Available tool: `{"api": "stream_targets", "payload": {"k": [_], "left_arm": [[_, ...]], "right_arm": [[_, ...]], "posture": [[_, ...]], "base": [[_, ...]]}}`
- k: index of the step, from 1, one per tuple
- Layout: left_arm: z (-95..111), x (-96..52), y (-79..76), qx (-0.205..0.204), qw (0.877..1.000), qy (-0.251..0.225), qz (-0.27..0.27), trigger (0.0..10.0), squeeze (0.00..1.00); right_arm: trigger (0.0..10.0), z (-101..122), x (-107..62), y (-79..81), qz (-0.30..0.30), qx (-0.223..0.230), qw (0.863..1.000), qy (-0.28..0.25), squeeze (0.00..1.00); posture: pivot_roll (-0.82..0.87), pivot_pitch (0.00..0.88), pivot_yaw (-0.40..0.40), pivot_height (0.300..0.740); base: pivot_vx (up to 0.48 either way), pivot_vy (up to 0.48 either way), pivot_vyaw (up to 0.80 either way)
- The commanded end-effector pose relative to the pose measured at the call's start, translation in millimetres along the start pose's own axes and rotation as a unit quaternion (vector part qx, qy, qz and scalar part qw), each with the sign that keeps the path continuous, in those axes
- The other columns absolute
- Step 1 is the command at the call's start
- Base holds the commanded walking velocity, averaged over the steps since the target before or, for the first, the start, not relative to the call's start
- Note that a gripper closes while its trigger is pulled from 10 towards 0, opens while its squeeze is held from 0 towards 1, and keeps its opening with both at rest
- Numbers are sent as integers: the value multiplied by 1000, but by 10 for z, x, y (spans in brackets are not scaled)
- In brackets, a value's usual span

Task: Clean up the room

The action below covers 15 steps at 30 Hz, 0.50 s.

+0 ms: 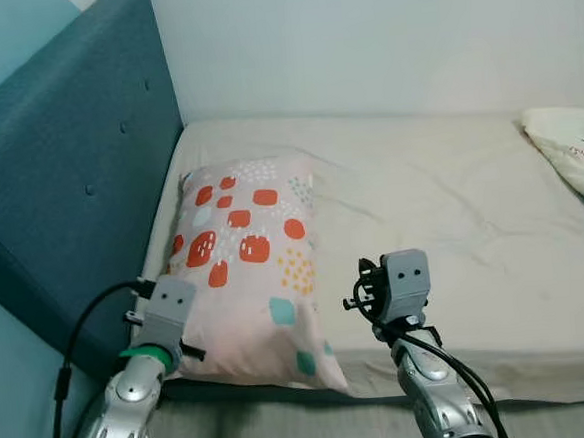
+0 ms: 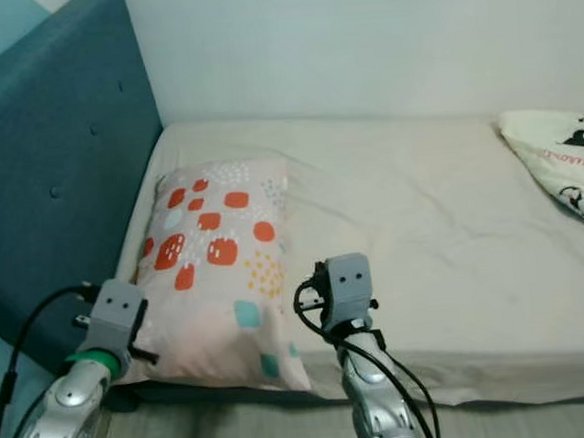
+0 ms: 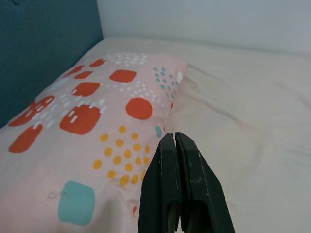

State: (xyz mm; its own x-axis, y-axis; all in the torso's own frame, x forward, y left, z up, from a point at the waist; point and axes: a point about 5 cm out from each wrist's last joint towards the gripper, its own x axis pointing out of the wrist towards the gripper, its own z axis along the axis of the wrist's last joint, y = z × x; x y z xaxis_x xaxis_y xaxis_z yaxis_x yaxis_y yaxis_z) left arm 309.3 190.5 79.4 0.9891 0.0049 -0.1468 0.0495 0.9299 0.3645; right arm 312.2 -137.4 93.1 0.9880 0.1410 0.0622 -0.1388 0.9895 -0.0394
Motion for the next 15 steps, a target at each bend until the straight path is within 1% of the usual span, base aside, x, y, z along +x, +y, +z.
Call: {"api": "stream_targets", "payload": {"k": [1,2,8,9,10,11,12,14,15], "left_arm": [[-20,-20,-1,18,1000,2,-3,10000,0],[55,-29,17,44,999,-15,-3,10000,0],[97,-55,70,54,998,-25,5,10000,0],[91,-85,130,-8,1000,-23,8,10000,0],[91,-109,188,-49,998,-26,18,10000,0],[112,-120,201,-78,996,-31,26,10000,0],[168,-128,170,-90,995,-41,18,10000,0],[252,-146,82,-81,995,-57,-2,10000,0],[252,-146,82,-81,995,-57,-2,10000,0]], "right_arm": [[10000,-9,-3,10,2,-4,1000,6,0],[10000,44,4,4,6,-7,1000,-1,0],[10000,101,15,23,7,-7,1000,-8,0],[10000,91,3,112,8,4,1000,-5,0],[10000,84,-9,200,12,7,1000,-2,0],[10000,83,-17,247,16,9,1000,-1,0],[10000,99,-10,298,22,15,1000,-2,0],[10000,119,21,326,28,16,999,-4,0],[10000,119,21,326,28,16,999,-4,0]], "posture": [[-9,143,55,740],[-11,165,57,740],[-7,178,52,740],[-16,216,41,740],[-18,214,38,740],[-18,214,38,740],[2,230,18,740],[3,228,18,740],[3,228,18,740]], "base": [[0,0,0],[0,0,0],[0,0,0],[0,0,0],[0,0,0],[0,0,0],[0,0,0],[0,0,0],[0,0,0]]}}
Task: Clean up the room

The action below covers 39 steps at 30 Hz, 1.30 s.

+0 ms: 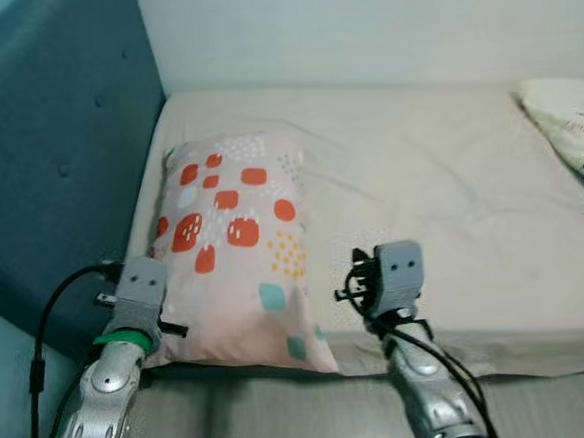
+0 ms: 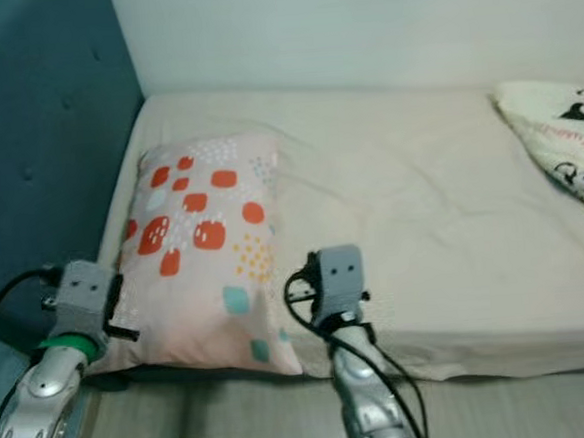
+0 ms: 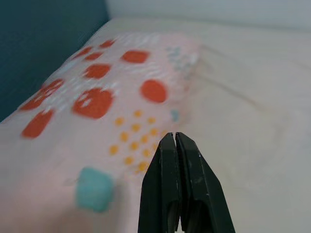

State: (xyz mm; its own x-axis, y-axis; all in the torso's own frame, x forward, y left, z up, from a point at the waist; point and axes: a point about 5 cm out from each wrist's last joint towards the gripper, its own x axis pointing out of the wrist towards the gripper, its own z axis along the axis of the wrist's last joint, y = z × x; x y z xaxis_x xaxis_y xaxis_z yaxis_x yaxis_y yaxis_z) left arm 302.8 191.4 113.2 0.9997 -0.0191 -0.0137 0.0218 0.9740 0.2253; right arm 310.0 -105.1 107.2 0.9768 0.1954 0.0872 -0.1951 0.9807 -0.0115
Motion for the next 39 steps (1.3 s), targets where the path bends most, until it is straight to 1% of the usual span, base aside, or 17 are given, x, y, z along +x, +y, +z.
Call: {"api": "stream_targets", "payload": {"k": [1,2,7,9,11,12,14,16,19,23,26,31,35,39], "left_arm": [[-14,-78,-88,-2,1000,-1,-19,10000,0],[3,-108,-89,-2,1000,-6,-17,10000,0],[26,-163,-76,3,1000,-15,-14,10000,0],[-3,-187,-50,16,1000,-10,-14,10000,0],[-11,-187,-22,13,1000,-5,-14,10000,0],[-19,-173,20,16,1000,-1,-7,10000,0],[-45,-166,62,25,1000,7,0,10000,0],[-53,-169,70,28,1000,10,1,10000,0],[-88,-184,125,36,999,17,6,10000,0],[-89,-183,133,36,999,18,7,10000,0],[-95,-171,157,37,999,20,12,10000,0],[-96,-170,151,36,999,19,13,10000,0],[-93,-173,175,47,999,16,22,10000,0],[-88,-174,206,45,998,14,31,10000,0]], "right_arm": [[10000,-23,21,6,-3,-3,1000,10,0],[10000,-1,37,-1,-8,-1,1000,9,0],[10000,12,30,17,-9,9,1000,7,0],[10000,-32,0,65,-1,10,1000,14,0],[10000,-52,-12,87,-3,12,1000,20,0],[10000,-53,-4,87,-3,12,1000,21,0],[10000,-53,11,58,-4,12,1000,23,0],[10000,-52,18,47,-4,11,1000,23,0],[10000,-27,49,21,-8,10,1000,22,0],[10000,-26,51,21,-8,10,1000,22,0],[10000,-16,60,31,-8,11,1000,21,0],[10000,-14,75,22,-7,10,1000,21,0],[10000,-10,83,21,-3,12,1000,20,0],[10000,-6,81,34,7,15,1000,20,0]], "posture": [[13,222,26,740],[17,220,28,740],[35,219,44,730],[40,206,44,720],[39,204,39,710],[48,185,35,705],[48,179,29,695],[48,179,29,690],[45,178,27,670],[45,176,26,665],[47,173,27,645],[49,169,24,630],[52,171,18,610],[56,176,13,606]], "base": [[0,0,0],[0,0,0],[0,0,0],[0,0,0],[0,0,0],[0,0,0],[0,0,0],[0,0,0],[0,0,0],[0,0,0],[0,0,0],[0,0,0],[0,0,0],[0,0,0]]}}
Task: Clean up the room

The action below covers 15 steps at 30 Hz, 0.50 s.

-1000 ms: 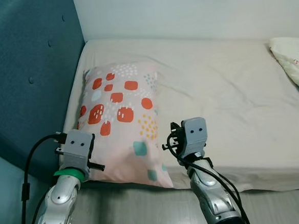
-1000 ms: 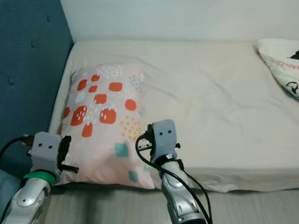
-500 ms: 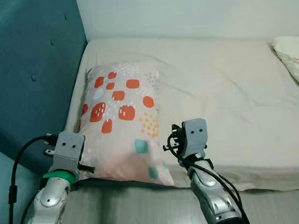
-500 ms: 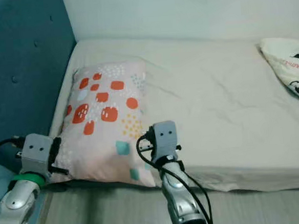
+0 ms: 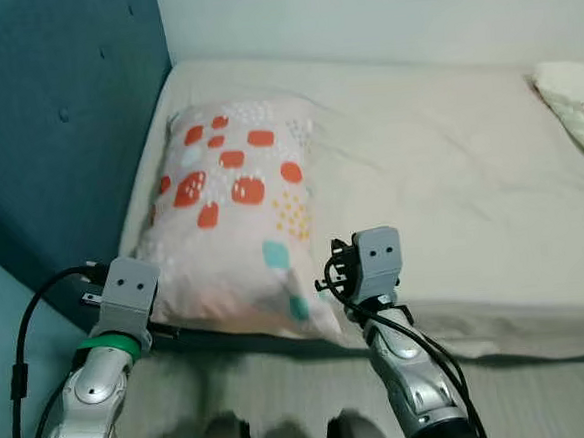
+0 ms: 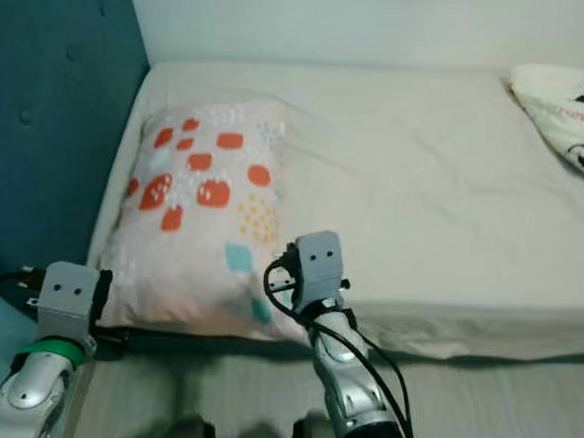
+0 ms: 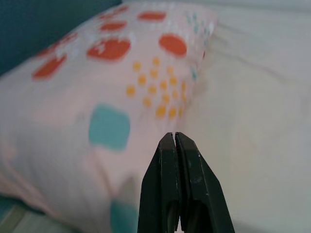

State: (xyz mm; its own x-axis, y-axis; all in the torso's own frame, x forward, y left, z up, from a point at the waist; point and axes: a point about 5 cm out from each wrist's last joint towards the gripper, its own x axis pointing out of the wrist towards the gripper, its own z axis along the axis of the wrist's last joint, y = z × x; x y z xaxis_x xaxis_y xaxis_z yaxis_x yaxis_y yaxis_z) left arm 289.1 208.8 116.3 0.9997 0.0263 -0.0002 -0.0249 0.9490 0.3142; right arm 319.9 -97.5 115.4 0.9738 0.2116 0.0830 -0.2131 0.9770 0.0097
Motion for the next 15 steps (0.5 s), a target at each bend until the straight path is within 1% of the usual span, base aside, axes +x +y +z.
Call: {"api": "stream_targets", "payload": {"k": [1,6,9,11,15], "left_arm": [[-77,-29,30,0,1000,14,8,10000,0],[-73,-31,37,-1,1000,15,11,10000,0],[-79,-44,43,0,1000,15,15,10000,0],[-92,-59,78,19,999,16,24,10000,0],[-110,-50,131,26,999,23,28,10000,0]], "right_arm": [[10000,-77,-37,-21,0,4,1000,18,0],[10000,-74,-38,-24,5,8,1000,17,0],[10000,-104,-46,-25,7,4,1000,27,0],[10000,-131,-66,0,19,5,999,34,0],[10000,-146,-87,13,28,4,999,38,0]], "posture": [[58,179,9,606],[59,181,6,606],[60,183,5,606],[62,197,-1,606],[60,209,-7,606]], "base": [[0,0,0],[0,0,0],[0,0,0],[0,0,0],[0,0,0]]}}
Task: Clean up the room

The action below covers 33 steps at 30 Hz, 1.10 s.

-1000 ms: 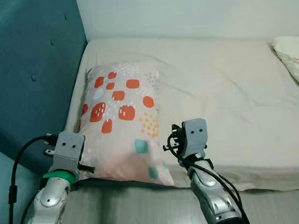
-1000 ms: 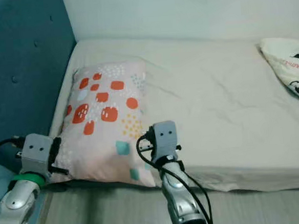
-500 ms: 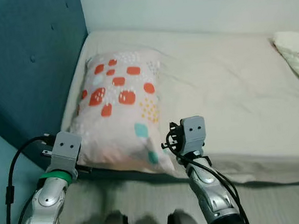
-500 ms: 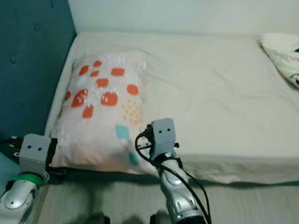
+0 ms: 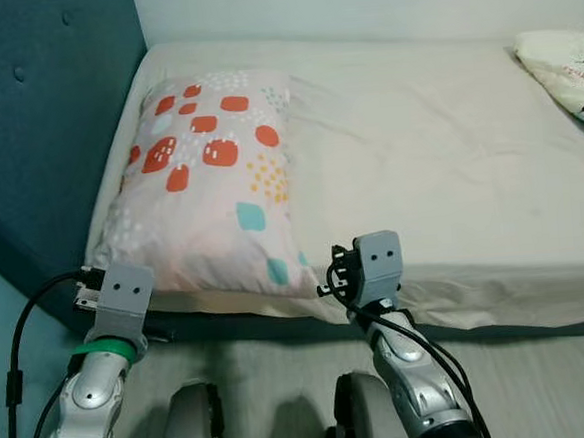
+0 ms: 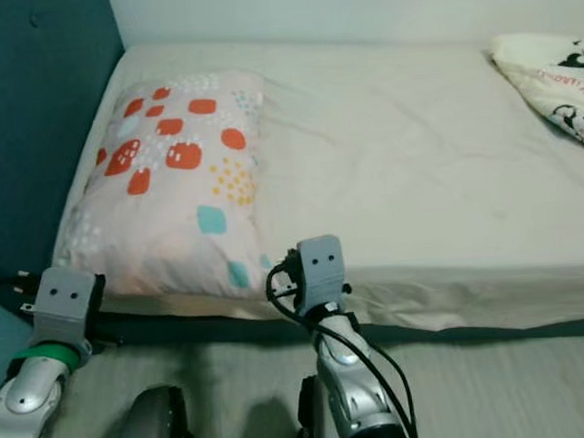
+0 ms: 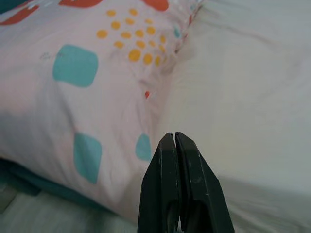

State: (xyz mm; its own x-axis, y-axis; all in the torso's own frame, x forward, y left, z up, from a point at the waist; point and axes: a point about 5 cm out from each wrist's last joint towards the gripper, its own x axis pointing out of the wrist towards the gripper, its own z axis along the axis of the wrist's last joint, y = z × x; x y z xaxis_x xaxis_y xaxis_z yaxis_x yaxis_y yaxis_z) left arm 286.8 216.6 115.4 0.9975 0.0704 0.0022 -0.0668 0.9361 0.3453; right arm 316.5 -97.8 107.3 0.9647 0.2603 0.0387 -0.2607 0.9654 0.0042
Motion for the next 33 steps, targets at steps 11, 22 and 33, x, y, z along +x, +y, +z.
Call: {"api": "stream_targets", "payload": {"k": [11,22,33], "left_arm": [[-111,67,14,180,970,11,-163,10000,0],[14,421,35,232,935,29,-265,10000,0],[412,813,25,254,949,-31,-184,10000,0]], "right_arm": [[10000,-67,-61,73,43,3,999,27,0],[10000,227,122,180,64,8,998,-13,0],[10000,281,105,259,73,16,997,-22,0]], "posture": [[46,280,-25,606],[20,326,-22,606],[11,329,-17,606]], "base": [[0,0,0],[0,0,0],[0,0,0]]}}
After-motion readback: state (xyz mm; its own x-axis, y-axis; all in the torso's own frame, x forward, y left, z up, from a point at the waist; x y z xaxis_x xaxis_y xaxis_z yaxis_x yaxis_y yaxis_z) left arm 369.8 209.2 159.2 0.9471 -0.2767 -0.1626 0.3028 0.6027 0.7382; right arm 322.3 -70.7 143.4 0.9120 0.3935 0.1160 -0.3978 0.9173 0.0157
